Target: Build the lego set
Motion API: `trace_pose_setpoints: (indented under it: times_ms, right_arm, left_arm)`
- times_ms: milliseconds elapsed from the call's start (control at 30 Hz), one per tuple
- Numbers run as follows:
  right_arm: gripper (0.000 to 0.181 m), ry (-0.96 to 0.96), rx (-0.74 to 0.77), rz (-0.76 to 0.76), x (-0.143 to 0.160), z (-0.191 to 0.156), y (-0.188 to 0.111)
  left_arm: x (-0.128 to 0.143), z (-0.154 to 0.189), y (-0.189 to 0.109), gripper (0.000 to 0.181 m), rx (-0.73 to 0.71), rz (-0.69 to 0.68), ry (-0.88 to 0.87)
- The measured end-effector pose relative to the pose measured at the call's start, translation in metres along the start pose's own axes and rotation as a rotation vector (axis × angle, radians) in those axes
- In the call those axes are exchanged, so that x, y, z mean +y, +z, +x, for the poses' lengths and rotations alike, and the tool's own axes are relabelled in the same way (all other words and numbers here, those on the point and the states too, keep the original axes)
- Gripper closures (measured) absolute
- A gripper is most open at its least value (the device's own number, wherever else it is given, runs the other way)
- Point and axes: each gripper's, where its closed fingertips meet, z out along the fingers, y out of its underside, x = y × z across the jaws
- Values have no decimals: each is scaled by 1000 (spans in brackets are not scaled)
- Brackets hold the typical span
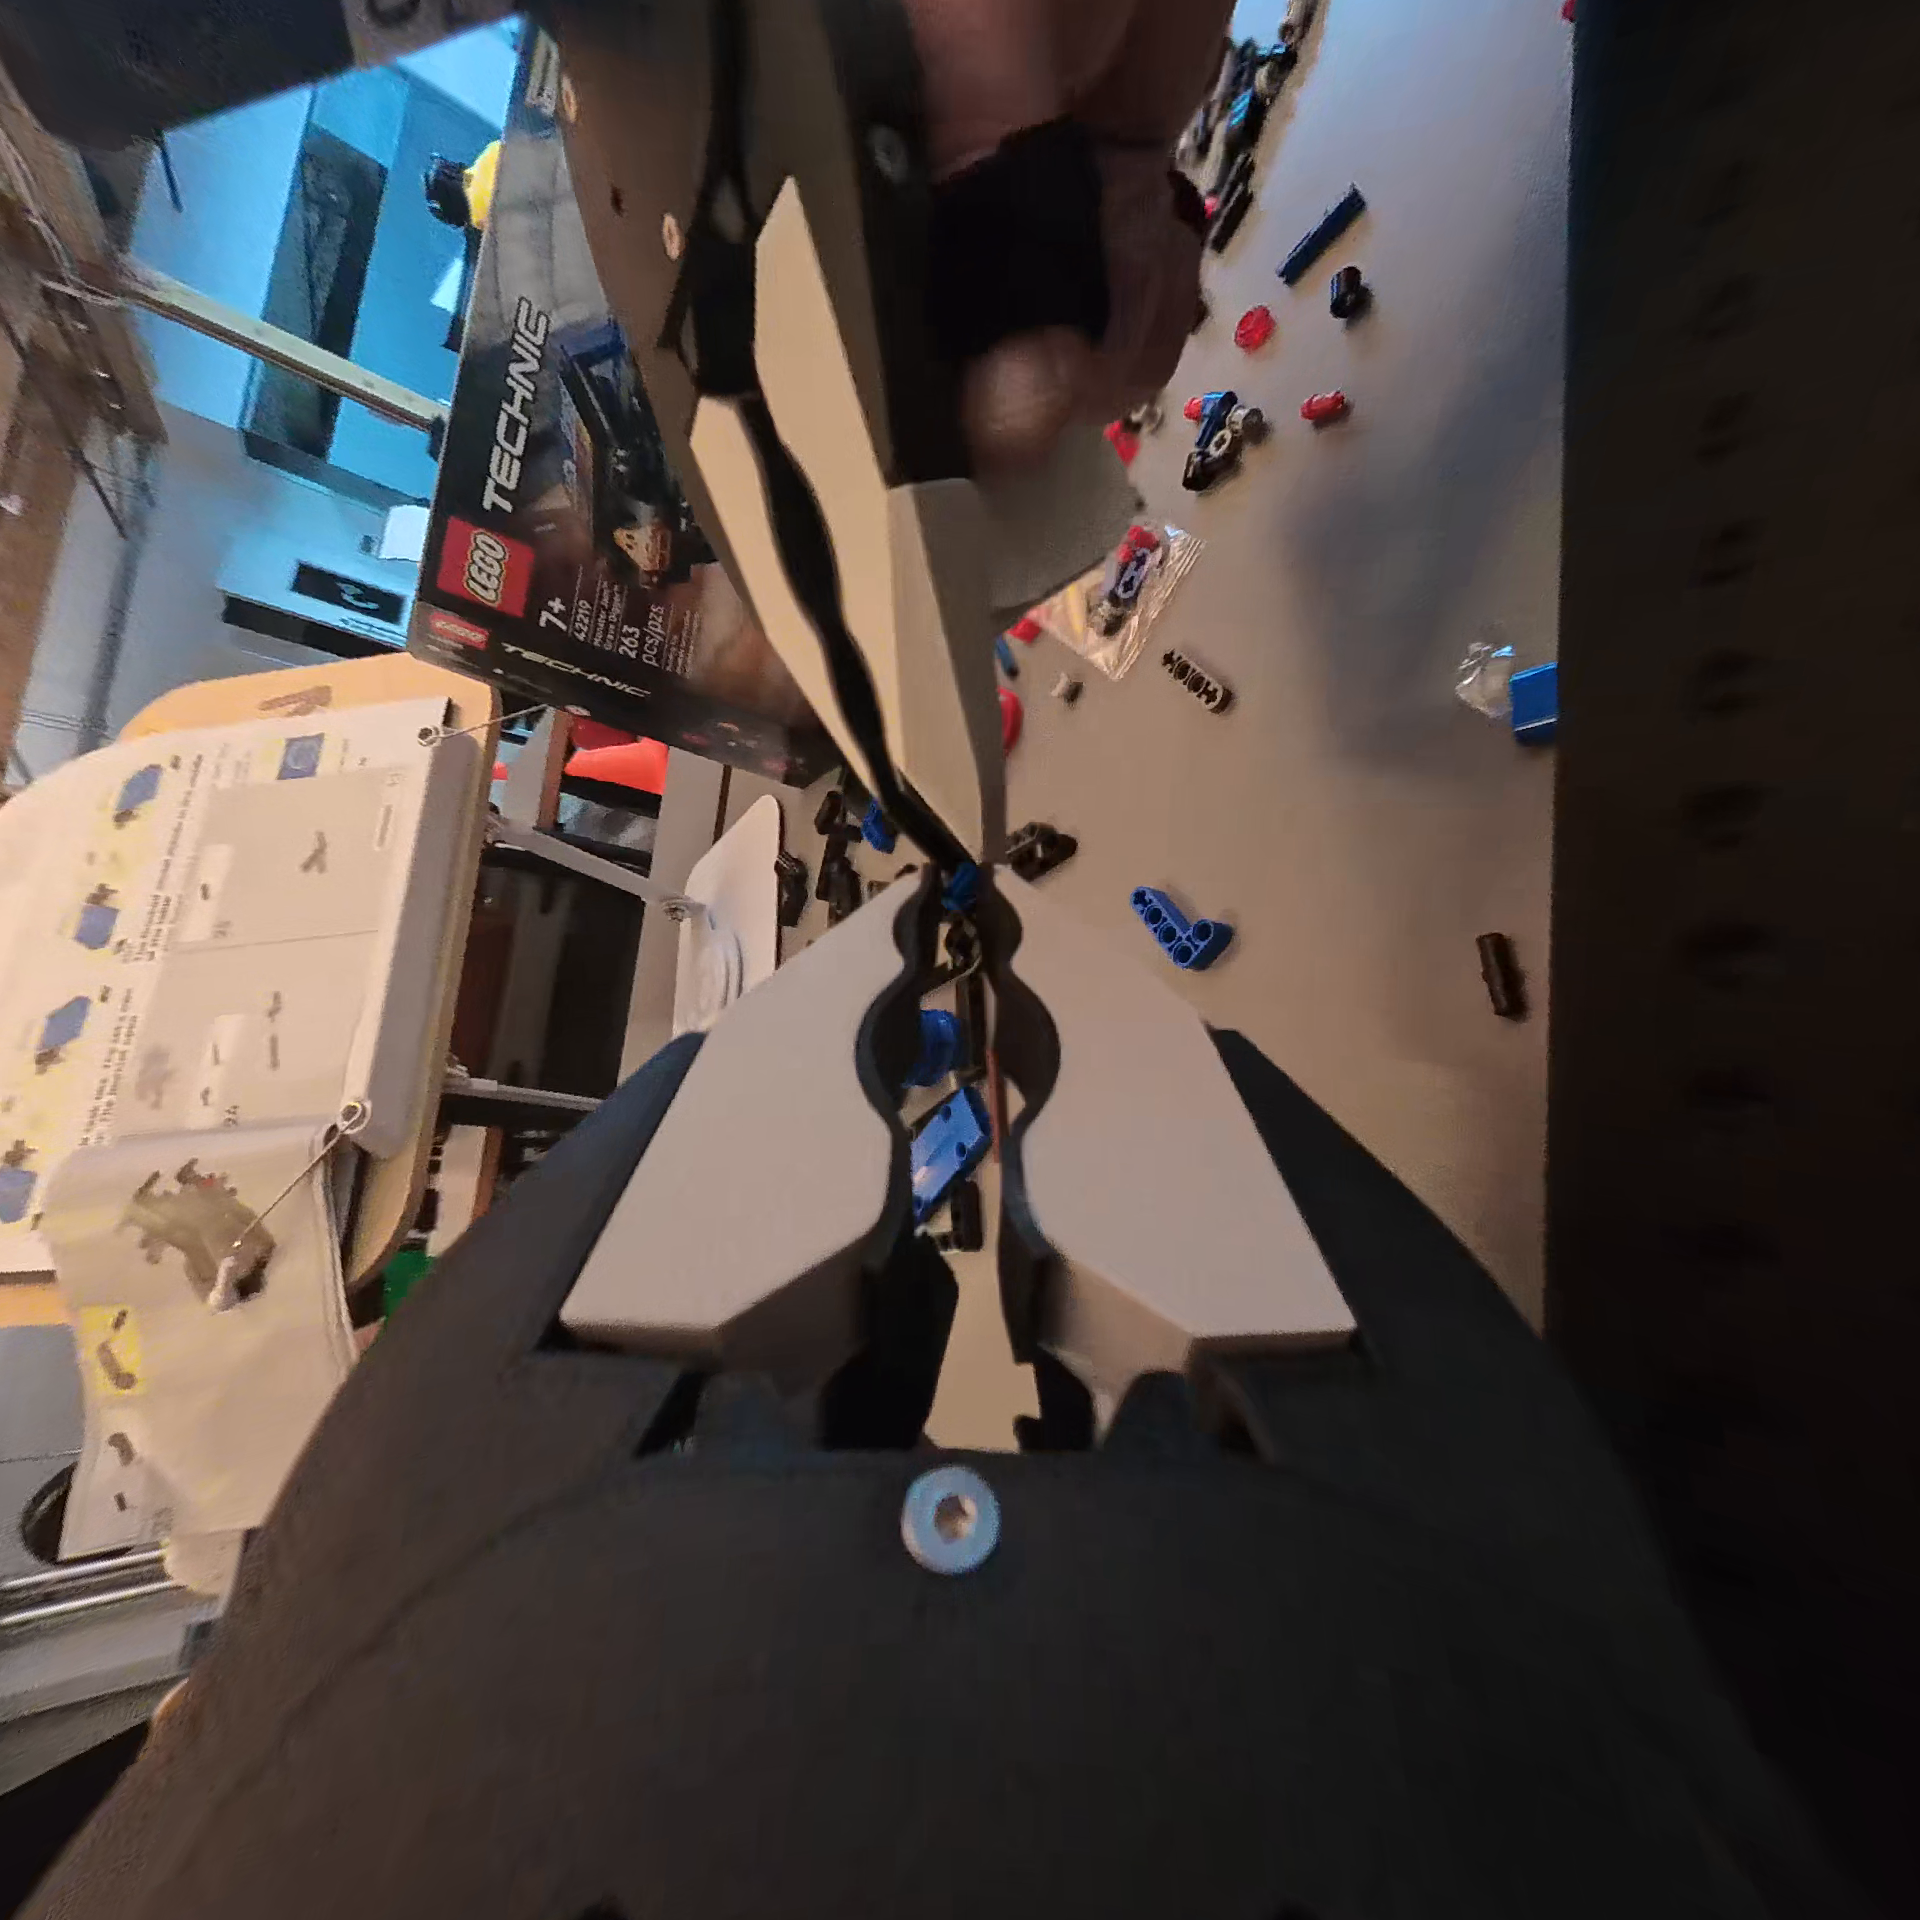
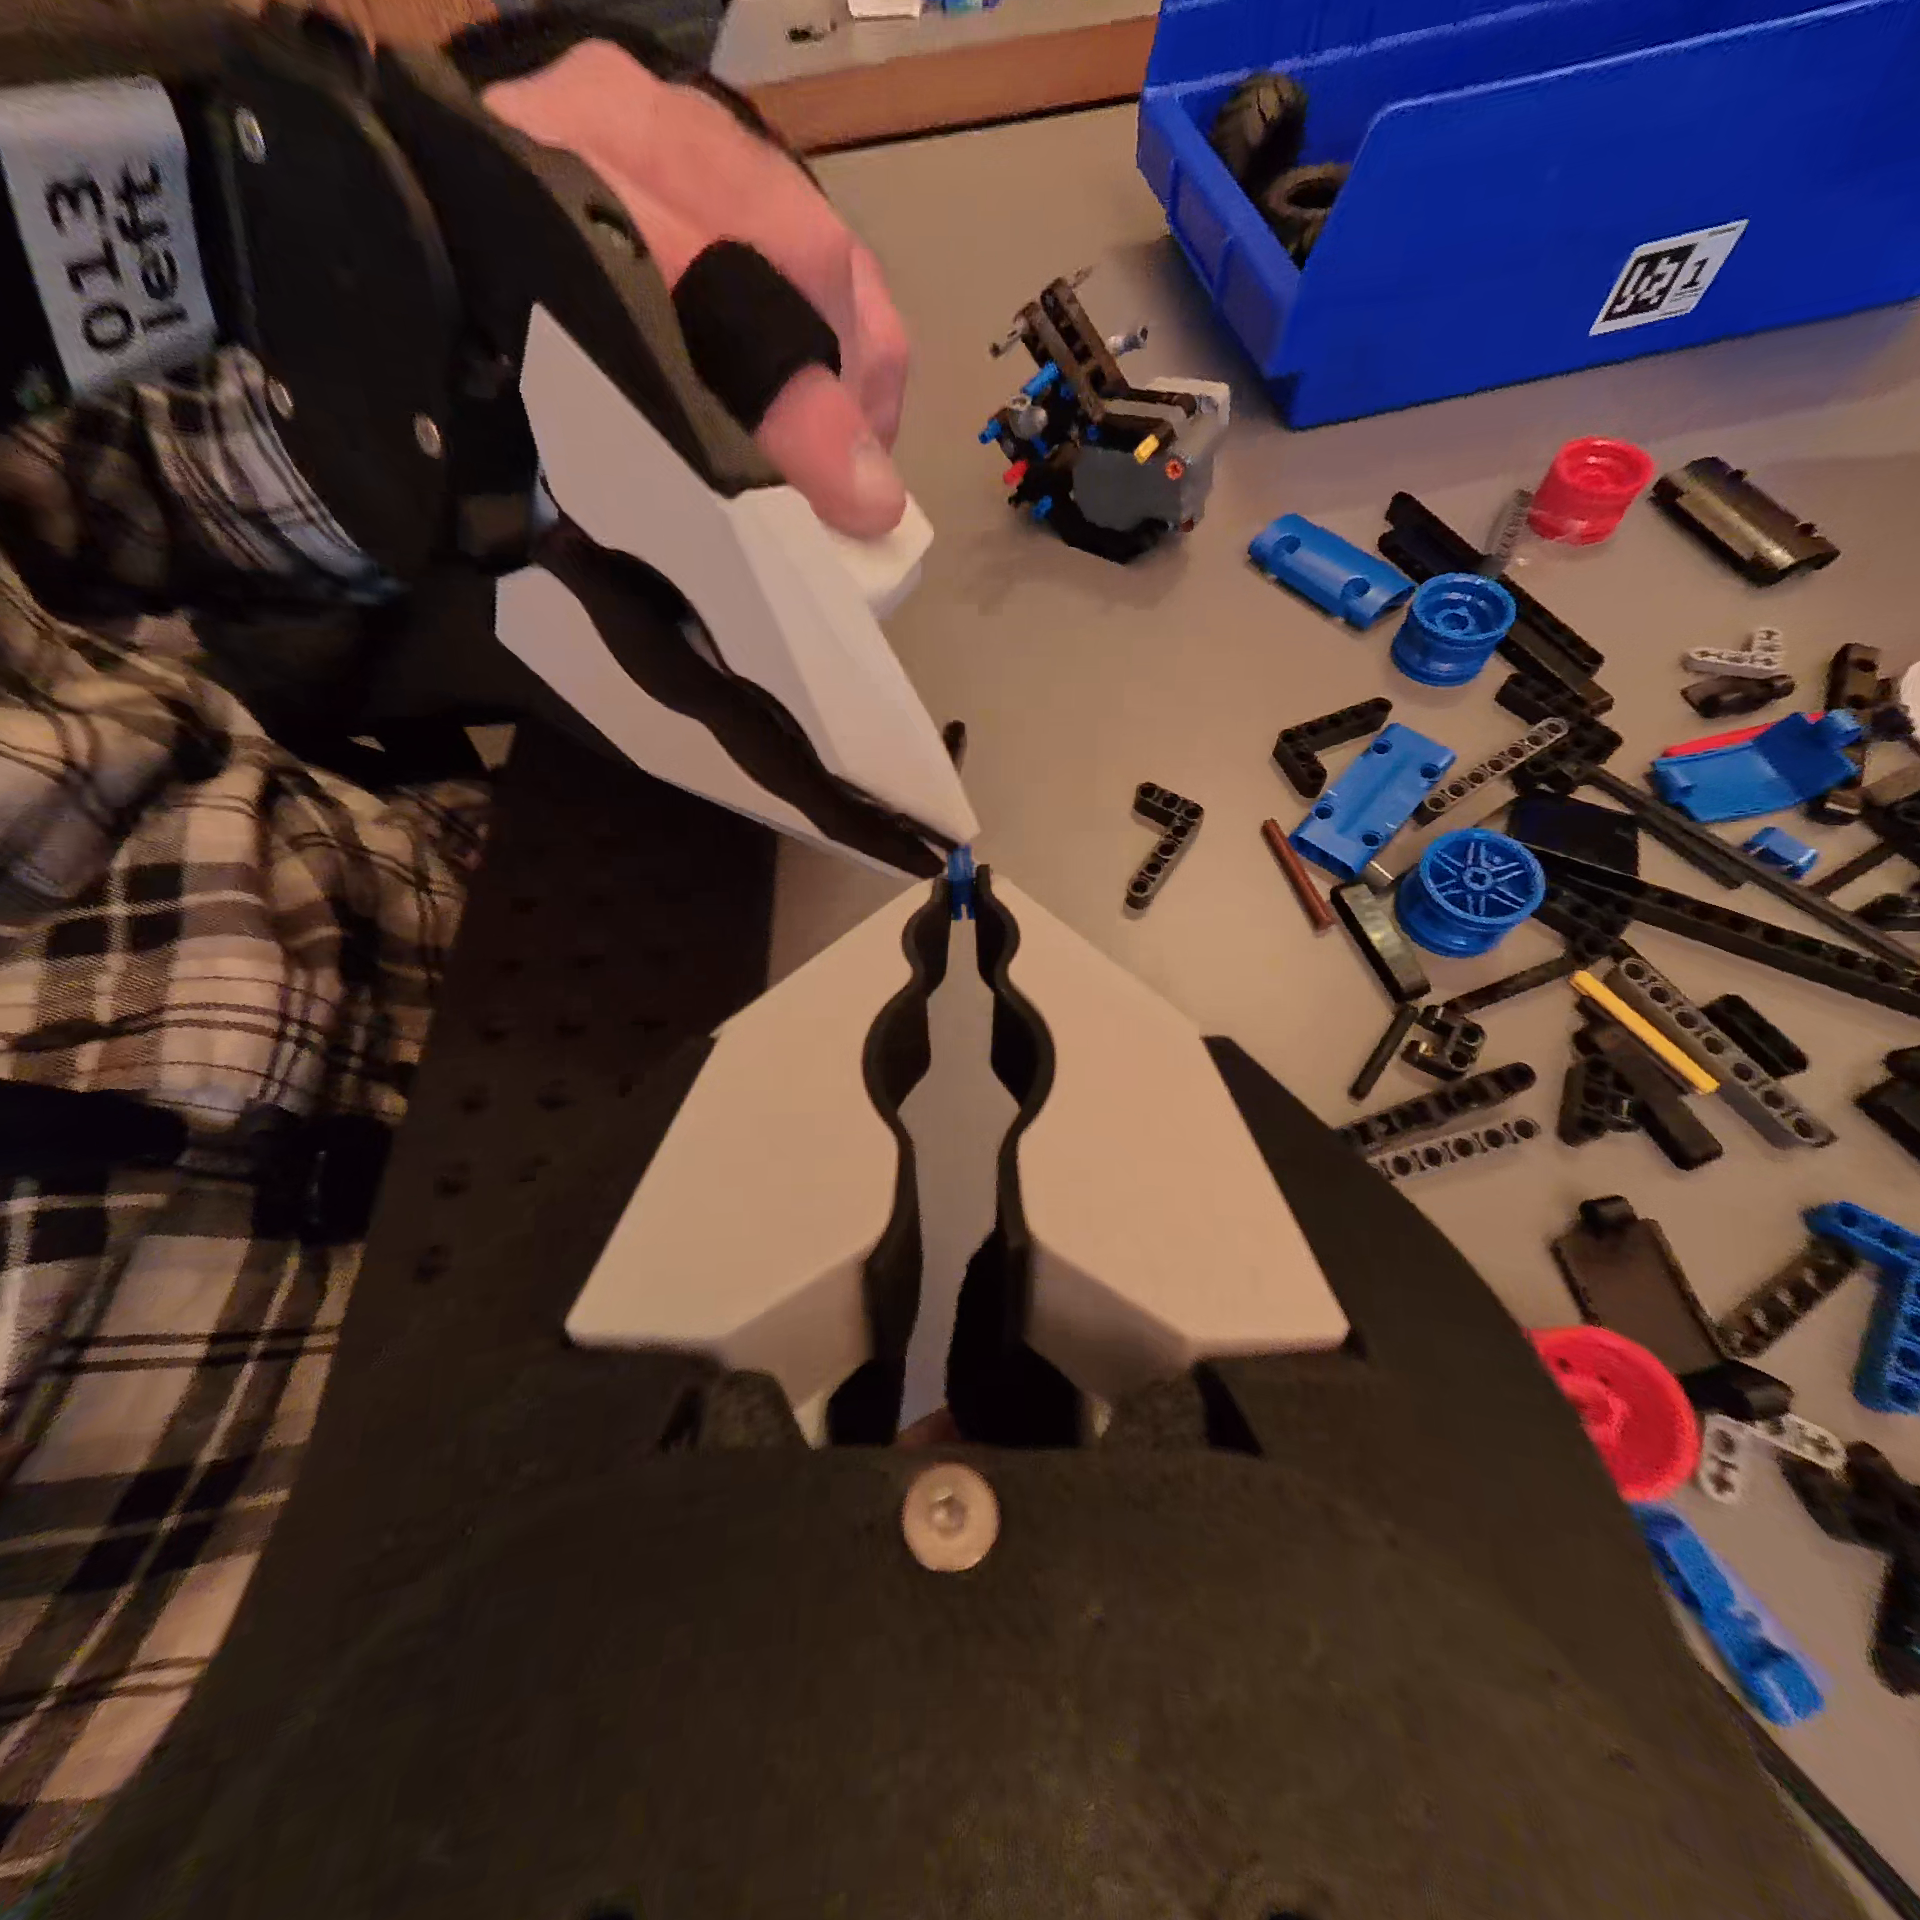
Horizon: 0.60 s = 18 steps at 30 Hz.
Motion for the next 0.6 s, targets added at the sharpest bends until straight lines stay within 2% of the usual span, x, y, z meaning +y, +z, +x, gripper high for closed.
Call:
trace_pose_setpoints:
  times_ms: [167, 233, 267, 367, 600]
  right_arm:
    - [178, 50, -63, 11, -5, -2, 3]
    - [178, 71, -87, 33, -10, -4, 3]
    - [178, 80, -102, 40, -12, -5, 4]
    - [178, 85, -129, 35, -16, -8, 8]
    - [178, 124, -173, 41, -25, -11, 14]
  left_arm:
    - [2, -2, -5, 176, -23, -3, 29]
    - [4, 2, -7, 162, 6, 3, 25]
    - [4, 1, -10, 162, 1, 10, 31]
    - [6, -5, -13, 175, -35, 2, 23]
    - [13, -9, -18, 177, -90, 5, 7]
